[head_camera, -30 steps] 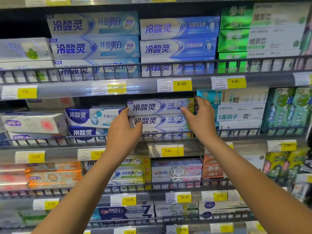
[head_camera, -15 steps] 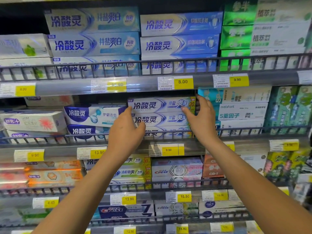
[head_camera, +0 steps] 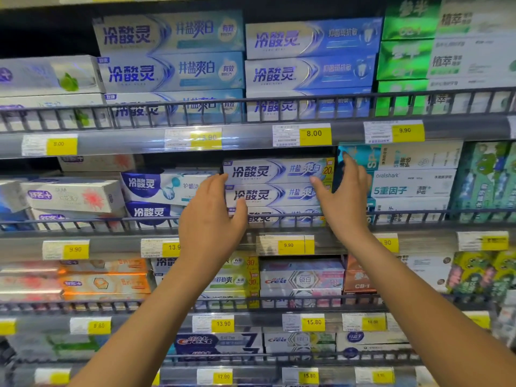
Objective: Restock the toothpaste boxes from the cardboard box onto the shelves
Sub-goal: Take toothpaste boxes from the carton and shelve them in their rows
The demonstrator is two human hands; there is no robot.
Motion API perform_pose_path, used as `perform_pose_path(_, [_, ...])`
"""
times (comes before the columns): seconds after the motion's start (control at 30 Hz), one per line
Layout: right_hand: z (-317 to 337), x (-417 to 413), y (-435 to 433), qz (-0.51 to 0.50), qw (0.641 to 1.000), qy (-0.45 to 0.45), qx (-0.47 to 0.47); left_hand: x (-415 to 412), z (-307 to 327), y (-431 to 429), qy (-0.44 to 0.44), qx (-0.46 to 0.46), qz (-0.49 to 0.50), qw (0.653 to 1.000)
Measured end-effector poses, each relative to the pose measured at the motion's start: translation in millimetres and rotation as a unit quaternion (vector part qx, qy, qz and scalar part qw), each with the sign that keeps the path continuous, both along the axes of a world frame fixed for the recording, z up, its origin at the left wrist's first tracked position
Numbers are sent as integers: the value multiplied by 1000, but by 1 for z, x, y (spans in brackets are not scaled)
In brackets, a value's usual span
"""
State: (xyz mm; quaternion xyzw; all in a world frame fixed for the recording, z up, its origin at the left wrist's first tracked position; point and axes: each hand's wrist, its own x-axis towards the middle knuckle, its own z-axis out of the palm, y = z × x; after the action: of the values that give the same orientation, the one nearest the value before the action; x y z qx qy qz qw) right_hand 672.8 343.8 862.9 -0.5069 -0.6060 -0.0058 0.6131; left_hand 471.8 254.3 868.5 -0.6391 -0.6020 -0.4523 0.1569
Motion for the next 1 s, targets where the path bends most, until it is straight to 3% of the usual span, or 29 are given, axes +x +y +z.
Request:
perform_pose_path(0.1, [-5, -21, -17, -44, 989, -74, 124, -31, -8, -7, 3, 41, 14, 999])
perform_pose_path(0.17, [-9, -45, -25, -19, 969, -158, 188, -56, -11, -7, 17, 24, 30, 999])
perform_pose_path(0.37, [-1, -125, -34, 101, 911, -355, 182, -140, 9, -5, 128, -29, 68, 989])
perform_pose_path(0.57, [7, -159, -32, 61, 918, -372, 119, -209, 32, 16, 261, -113, 38, 958])
perform_pose_path(0.8, [11, -168, -33, 24, 930, -364, 34, -238, 35, 40, 261, -134, -7, 956])
perform_pose_path(1.0, [18, -171, -36, -10, 905, -424, 29, -247, 30, 44, 267, -91, -36, 959])
